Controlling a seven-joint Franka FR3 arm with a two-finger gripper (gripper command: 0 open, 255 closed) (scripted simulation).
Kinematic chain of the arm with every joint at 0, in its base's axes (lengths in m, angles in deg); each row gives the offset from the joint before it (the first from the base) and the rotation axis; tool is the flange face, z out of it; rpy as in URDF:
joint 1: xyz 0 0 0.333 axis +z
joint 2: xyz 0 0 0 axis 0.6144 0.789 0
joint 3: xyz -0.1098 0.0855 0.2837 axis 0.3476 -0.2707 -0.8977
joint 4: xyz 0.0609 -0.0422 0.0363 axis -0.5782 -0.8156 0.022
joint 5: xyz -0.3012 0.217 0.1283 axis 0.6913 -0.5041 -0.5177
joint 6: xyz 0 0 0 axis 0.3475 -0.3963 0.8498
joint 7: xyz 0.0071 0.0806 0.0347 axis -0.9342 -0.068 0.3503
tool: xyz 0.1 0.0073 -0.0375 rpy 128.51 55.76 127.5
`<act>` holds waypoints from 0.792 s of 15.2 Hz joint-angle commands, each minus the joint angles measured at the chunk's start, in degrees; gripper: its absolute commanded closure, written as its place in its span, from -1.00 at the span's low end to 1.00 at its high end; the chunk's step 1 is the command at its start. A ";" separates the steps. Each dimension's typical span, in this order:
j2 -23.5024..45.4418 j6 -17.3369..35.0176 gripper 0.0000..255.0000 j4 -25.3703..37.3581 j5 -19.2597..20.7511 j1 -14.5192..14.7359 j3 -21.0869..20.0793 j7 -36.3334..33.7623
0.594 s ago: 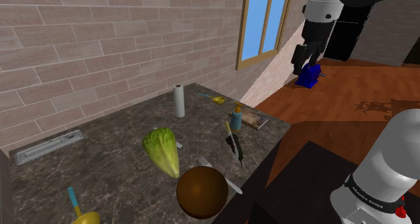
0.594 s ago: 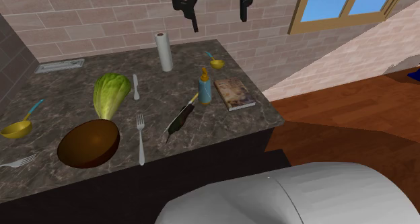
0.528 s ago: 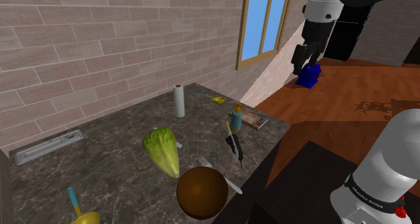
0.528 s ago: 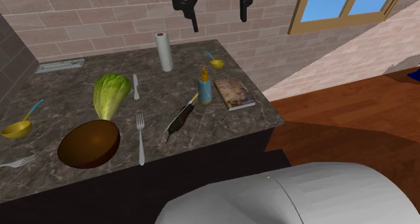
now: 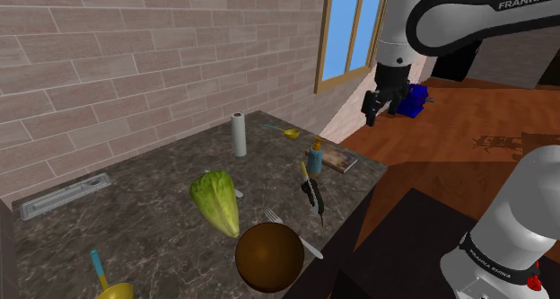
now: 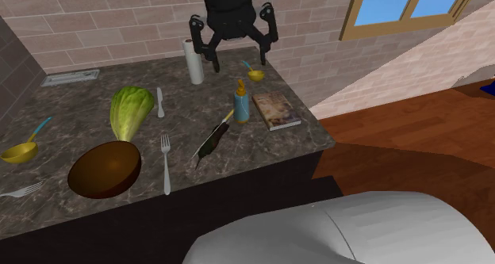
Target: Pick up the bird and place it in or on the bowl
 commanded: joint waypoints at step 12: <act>24.21 23.91 -1.00 -2.88 -2.23 -1.04 -5.23 -13.60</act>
